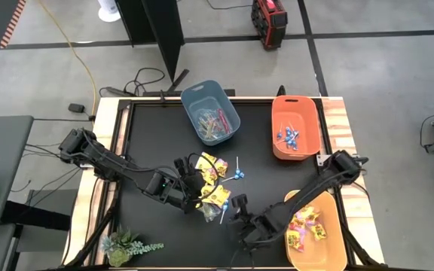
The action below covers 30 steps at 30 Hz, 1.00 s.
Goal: Sort candy
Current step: Put the blue lollipop into the orange bin
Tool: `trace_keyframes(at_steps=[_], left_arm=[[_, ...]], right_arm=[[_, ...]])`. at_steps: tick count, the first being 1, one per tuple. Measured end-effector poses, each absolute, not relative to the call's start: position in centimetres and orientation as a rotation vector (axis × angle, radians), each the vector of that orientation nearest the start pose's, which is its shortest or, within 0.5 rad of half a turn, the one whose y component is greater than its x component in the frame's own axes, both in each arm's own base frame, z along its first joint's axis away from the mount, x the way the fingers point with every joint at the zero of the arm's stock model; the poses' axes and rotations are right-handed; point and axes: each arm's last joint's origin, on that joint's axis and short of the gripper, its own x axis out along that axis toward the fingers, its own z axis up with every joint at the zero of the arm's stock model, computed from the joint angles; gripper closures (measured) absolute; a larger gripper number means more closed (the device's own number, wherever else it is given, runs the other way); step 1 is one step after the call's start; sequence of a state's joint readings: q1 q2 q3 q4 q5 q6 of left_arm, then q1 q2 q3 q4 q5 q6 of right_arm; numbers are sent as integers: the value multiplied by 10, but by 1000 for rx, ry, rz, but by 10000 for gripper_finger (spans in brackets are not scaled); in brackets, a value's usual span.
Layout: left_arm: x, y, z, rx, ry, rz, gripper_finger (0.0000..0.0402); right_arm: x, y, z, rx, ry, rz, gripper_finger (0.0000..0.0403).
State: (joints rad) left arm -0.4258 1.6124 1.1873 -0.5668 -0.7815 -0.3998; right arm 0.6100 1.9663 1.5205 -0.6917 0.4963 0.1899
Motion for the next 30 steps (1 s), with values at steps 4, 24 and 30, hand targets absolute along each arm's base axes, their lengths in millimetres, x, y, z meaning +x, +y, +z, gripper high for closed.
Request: trace_keyframes(at_steps=[4,24,30], left_arm=[[307,-117,247,190,729,476,189],[307,-117,247,187,724,476,189],[307,-117,247,187,724,476,189]], right_arm=[[333,227,250,-354,809,35,401],[257,161,312,-177,418,-386,402],[220,114,316,-57,424,-731,402]])
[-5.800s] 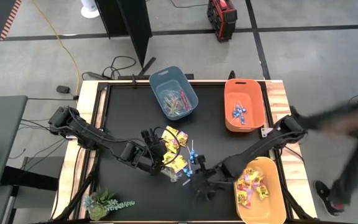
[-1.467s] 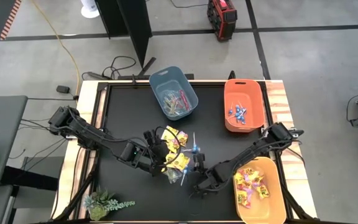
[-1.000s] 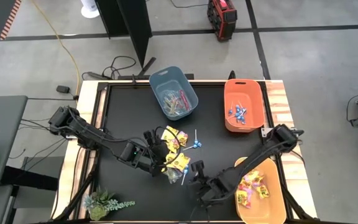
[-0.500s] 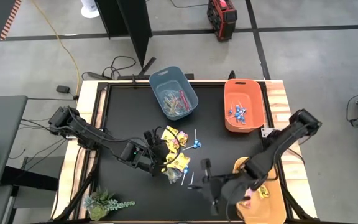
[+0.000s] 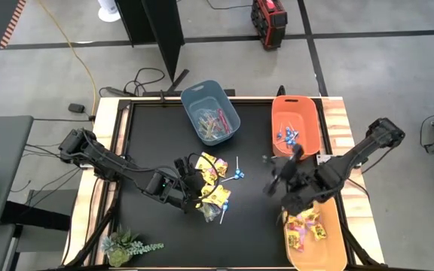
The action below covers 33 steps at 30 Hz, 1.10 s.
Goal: Sort candy
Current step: Put the blue lollipop into the orange bin, then put the transparent candy into the blue bin
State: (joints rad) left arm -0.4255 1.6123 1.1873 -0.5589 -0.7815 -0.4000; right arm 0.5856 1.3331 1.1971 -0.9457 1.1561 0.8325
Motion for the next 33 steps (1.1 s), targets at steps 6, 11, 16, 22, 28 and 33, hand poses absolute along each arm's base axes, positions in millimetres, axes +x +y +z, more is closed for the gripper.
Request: trace_keyframes(at_steps=[6,11,16,22,28,33], left_arm=[[307,-117,247,187,724,475,189],[307,-117,247,187,724,475,189],[307,-117,247,188,726,476,189],[306,-117,247,181,727,480,189],[303,-115,245,149,748,508,189],[300,-123,239,92,836,407,189]], right_arm=[[208,76,302,-3,521,-989,402],[206,49,286,65,617,-1151,400],[204,27,273,74,690,-1257,368],[201,9,259,89,752,-1346,284],[200,10,253,73,783,-1329,190],[200,31,252,2,790,-1199,152]])
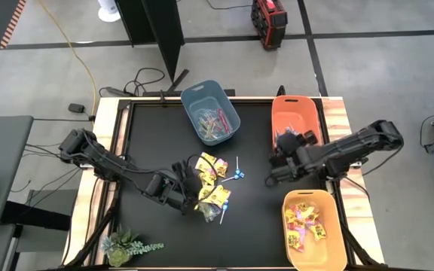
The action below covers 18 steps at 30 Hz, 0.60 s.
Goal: Sort candy
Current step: Put the transparent candy into the blue bin
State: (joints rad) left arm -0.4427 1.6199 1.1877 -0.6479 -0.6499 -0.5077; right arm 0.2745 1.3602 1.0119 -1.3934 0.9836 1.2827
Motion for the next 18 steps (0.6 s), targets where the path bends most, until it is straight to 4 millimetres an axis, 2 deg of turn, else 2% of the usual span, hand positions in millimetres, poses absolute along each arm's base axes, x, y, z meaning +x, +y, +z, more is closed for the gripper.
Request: trace_keyframes(at_steps=[7,12,18], left_arm=[[301,-148,207,218,1027,161,189],[306,-155,175,266,1126,154,189],[305,-153,154,220,1260,168,189]], right_arm=[[200,62,258,-121,761,-1013,150],[201,70,267,-124,727,-973,149],[200,74,269,-131,717,-958,149]])
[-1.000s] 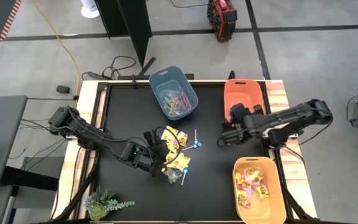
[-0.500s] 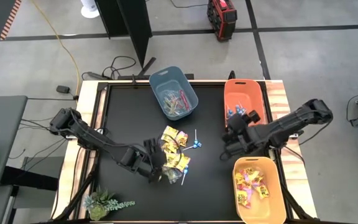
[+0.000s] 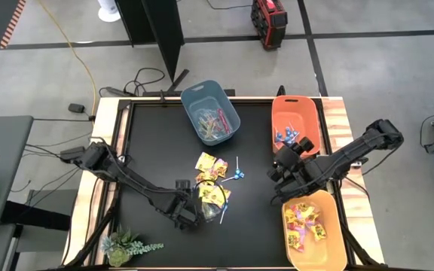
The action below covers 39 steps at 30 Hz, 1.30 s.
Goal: Sort candy
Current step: Put the transparent candy into the blue bin
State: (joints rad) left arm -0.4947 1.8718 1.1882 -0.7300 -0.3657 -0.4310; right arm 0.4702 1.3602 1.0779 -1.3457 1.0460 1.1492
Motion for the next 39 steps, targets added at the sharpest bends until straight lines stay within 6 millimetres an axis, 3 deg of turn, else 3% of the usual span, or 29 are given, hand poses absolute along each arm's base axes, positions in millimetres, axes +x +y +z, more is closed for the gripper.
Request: trace_keyframes(at_steps=[15,27,32,39], left_arm=[[307,-135,152,224,1328,217,189],[320,-106,151,114,1405,97,192],[321,-105,151,100,1409,79,229],[321,-106,150,94,1415,71,322]], right_arm=[[204,69,269,-149,728,-964,149],[208,71,269,-138,714,-944,149],[208,71,269,-141,715,-942,149],[208,71,269,-140,715,-941,149]])
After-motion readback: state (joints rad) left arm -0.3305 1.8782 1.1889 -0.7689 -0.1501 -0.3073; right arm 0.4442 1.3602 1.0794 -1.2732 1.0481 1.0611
